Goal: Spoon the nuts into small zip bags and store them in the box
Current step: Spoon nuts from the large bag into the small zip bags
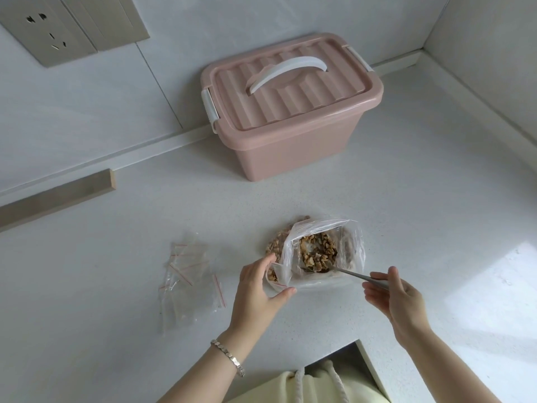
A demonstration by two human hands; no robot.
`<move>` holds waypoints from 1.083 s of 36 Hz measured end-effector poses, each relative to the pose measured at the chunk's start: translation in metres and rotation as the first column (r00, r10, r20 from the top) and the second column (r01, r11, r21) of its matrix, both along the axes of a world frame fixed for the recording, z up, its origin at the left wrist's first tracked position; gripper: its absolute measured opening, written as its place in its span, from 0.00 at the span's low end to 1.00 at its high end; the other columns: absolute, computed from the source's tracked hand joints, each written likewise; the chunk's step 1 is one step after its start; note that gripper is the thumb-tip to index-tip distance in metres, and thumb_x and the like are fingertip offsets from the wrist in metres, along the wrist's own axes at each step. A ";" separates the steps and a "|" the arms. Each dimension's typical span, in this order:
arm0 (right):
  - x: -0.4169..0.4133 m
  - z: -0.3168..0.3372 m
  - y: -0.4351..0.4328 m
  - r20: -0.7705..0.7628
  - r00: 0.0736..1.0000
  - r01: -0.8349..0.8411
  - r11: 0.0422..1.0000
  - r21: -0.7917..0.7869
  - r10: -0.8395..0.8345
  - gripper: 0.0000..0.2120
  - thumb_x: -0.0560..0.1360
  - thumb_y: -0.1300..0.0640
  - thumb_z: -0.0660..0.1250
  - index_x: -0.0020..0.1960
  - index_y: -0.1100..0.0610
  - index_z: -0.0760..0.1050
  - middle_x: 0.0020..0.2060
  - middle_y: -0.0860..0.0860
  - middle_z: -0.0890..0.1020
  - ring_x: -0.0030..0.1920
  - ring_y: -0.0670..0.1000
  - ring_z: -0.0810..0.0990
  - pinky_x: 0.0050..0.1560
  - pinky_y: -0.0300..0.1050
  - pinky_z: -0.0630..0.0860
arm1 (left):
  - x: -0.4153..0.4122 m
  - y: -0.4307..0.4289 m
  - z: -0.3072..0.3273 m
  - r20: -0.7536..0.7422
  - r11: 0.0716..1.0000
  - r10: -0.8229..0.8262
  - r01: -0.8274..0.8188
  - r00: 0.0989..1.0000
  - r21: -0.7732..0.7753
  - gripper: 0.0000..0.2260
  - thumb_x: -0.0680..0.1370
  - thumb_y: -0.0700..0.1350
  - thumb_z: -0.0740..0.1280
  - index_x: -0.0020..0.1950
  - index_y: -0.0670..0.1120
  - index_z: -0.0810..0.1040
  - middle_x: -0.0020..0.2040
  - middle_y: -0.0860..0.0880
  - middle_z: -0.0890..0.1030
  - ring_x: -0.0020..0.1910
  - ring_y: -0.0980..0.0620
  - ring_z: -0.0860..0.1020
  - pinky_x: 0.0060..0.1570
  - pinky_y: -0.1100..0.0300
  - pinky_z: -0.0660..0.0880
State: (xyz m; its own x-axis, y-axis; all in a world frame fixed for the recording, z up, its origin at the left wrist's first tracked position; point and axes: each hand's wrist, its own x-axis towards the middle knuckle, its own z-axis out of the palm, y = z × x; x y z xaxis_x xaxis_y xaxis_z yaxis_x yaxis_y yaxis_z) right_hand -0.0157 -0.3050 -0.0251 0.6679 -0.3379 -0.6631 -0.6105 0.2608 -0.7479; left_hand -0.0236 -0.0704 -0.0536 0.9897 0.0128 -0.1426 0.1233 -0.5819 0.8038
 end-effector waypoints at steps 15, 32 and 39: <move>0.021 0.046 -0.001 0.127 0.972 -0.184 0.974 -0.129 0.200 0.20 0.80 0.52 0.55 0.41 0.64 0.77 0.27 0.58 0.81 0.25 0.50 0.78 0.26 0.38 0.77 | 0.002 -0.002 0.002 -0.002 0.999 -0.017 0.017 1.000 0.034 0.31 0.67 0.48 0.76 0.67 0.49 0.69 0.56 0.60 0.71 0.60 0.60 0.66 0.55 0.81 0.61; 0.022 0.074 0.065 0.175 0.624 -0.432 0.522 -0.735 0.762 0.24 0.75 0.41 0.52 0.36 0.56 0.78 0.25 0.46 0.78 0.26 0.45 0.78 0.32 0.44 0.77 | 0.007 -0.007 0.006 0.030 0.996 -0.033 0.030 0.999 0.079 0.30 0.69 0.50 0.74 0.68 0.49 0.68 0.56 0.61 0.69 0.59 0.63 0.63 0.52 0.80 0.59; 0.014 0.075 0.073 0.203 0.397 -0.165 0.287 -0.943 0.895 0.25 0.80 0.41 0.46 0.34 0.51 0.71 0.24 0.42 0.65 0.22 0.45 0.65 0.21 0.38 0.65 | 0.004 -0.005 0.003 0.044 0.995 0.028 -0.032 0.999 0.100 0.30 0.68 0.49 0.75 0.67 0.48 0.70 0.56 0.57 0.74 0.58 0.60 0.66 0.56 0.71 0.64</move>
